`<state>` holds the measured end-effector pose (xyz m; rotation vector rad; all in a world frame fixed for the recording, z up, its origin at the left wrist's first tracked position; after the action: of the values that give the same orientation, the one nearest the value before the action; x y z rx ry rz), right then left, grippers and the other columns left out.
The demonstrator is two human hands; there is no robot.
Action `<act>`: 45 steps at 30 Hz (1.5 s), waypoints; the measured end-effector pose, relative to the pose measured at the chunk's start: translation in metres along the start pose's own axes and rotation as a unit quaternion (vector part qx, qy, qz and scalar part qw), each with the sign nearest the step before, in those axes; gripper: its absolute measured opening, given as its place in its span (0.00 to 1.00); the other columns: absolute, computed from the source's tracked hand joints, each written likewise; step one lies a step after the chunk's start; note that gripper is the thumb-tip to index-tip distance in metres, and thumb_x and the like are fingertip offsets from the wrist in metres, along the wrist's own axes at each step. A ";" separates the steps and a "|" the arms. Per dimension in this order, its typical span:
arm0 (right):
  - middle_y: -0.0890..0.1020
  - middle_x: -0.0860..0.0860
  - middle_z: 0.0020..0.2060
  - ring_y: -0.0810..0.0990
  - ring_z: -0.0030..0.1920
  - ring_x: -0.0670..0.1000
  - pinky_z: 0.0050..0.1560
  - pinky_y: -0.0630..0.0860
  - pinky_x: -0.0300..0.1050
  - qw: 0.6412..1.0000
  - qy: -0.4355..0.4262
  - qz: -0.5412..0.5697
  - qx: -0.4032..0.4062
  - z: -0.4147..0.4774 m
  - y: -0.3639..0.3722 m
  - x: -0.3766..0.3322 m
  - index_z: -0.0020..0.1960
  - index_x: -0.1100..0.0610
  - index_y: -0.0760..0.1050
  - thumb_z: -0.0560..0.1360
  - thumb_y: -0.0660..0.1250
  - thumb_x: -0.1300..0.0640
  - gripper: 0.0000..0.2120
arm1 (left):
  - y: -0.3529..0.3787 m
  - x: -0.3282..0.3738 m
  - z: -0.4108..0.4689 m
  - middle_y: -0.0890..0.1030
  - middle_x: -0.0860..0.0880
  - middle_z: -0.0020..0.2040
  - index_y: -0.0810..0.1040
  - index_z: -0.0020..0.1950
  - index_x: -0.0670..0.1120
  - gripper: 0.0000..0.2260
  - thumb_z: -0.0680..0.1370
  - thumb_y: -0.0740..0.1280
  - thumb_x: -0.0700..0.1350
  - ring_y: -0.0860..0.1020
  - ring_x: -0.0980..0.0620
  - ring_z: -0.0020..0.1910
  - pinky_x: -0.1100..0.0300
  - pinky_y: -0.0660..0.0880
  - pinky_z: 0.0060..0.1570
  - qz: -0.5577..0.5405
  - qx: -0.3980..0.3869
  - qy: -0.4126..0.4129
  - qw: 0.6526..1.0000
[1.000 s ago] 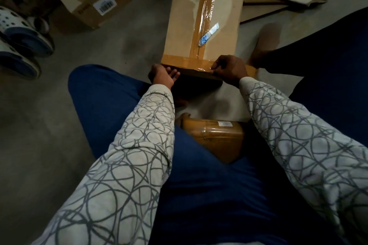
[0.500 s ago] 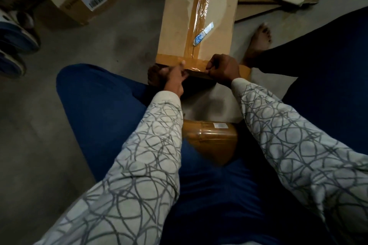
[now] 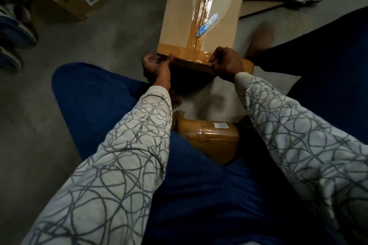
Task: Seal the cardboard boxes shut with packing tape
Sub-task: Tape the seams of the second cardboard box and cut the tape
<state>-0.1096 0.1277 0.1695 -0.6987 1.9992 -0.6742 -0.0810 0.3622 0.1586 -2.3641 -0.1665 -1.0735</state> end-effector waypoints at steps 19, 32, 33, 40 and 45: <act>0.83 0.57 0.46 0.81 0.52 0.61 0.54 0.79 0.52 0.991 0.025 0.041 -0.122 0.009 -0.025 -0.008 0.37 0.51 0.71 0.68 0.69 0.64 0.10 | 0.017 0.039 -0.022 0.71 0.43 0.74 0.78 0.69 0.49 0.22 0.78 0.63 0.34 0.67 0.42 0.73 0.54 0.63 0.71 0.352 -0.061 0.345 0.868; 0.84 0.53 0.47 0.81 0.48 0.54 0.42 0.73 0.40 0.957 0.192 0.145 0.160 -0.017 -0.036 0.002 0.46 0.53 0.81 0.74 0.65 0.58 0.07 | 0.081 0.034 -0.039 0.66 0.43 0.77 0.65 0.78 0.45 0.47 0.67 0.71 0.71 0.63 0.40 0.75 0.41 0.54 0.76 0.534 -0.213 0.517 0.634; 0.84 0.54 0.48 0.81 0.51 0.55 0.45 0.73 0.40 0.949 0.205 0.164 0.173 -0.020 -0.039 0.006 0.47 0.54 0.82 0.75 0.65 0.57 0.07 | 0.078 0.033 -0.044 0.73 0.42 0.71 0.72 0.72 0.44 0.43 0.65 0.74 0.68 0.71 0.40 0.68 0.43 0.63 0.71 0.537 -0.195 0.539 0.618; 0.86 0.54 0.45 0.84 0.48 0.60 0.55 0.82 0.56 0.861 0.316 0.326 0.228 -0.047 -0.041 0.031 0.46 0.54 0.84 0.67 0.62 0.48 0.16 | 0.069 0.036 -0.087 0.81 0.41 0.37 0.84 0.46 0.38 0.07 0.70 0.76 0.35 0.80 0.42 0.36 0.55 0.76 0.33 0.509 -0.191 0.614 0.573; 0.84 0.58 0.46 0.84 0.47 0.61 0.50 0.82 0.53 0.868 0.327 0.339 0.154 -0.076 -0.012 0.027 0.46 0.55 0.83 0.70 0.64 0.52 0.12 | 0.056 0.035 -0.097 0.84 0.39 0.49 0.83 0.55 0.40 0.09 0.81 0.63 0.37 0.82 0.41 0.48 0.54 0.77 0.45 0.481 -0.198 0.527 0.672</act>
<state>-0.1851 0.1151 0.1978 0.5052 2.4390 -0.8195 -0.1037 0.2609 0.2137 -1.2701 1.6471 -1.6862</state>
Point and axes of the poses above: each hand's wrist, its own z-axis towards the middle knuckle, its own y-axis out of the palm, x = y × z, the point moved 4 cm from there along z, towards the middle knuckle
